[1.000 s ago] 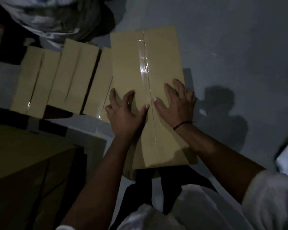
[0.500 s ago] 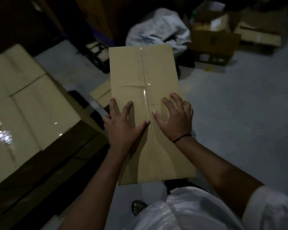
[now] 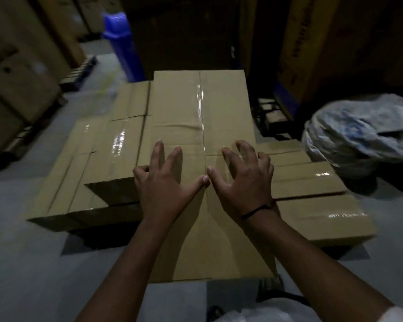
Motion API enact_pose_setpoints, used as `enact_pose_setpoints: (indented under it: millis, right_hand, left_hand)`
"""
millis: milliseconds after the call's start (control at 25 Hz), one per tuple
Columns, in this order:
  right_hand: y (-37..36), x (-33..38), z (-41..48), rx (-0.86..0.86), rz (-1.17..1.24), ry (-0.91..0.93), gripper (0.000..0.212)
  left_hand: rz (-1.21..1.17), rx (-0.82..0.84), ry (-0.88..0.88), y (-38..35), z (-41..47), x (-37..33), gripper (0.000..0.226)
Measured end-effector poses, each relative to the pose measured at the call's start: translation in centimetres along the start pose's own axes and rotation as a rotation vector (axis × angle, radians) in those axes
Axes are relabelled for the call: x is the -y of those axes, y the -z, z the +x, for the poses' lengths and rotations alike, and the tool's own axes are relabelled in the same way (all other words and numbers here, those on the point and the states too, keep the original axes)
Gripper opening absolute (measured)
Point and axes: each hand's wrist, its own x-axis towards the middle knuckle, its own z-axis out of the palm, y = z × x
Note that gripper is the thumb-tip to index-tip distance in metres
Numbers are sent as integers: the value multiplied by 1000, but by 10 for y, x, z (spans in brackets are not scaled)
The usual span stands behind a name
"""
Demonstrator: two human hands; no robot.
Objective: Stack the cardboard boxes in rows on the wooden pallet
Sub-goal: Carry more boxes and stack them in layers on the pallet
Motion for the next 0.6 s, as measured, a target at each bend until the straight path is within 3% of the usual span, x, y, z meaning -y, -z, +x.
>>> enact_pose_setpoints:
  millis: [600]
  right_hand:
    - [-102, 169, 47, 371, 222, 447, 71]
  left_hand:
    - [222, -162, 604, 78, 3, 132, 95]
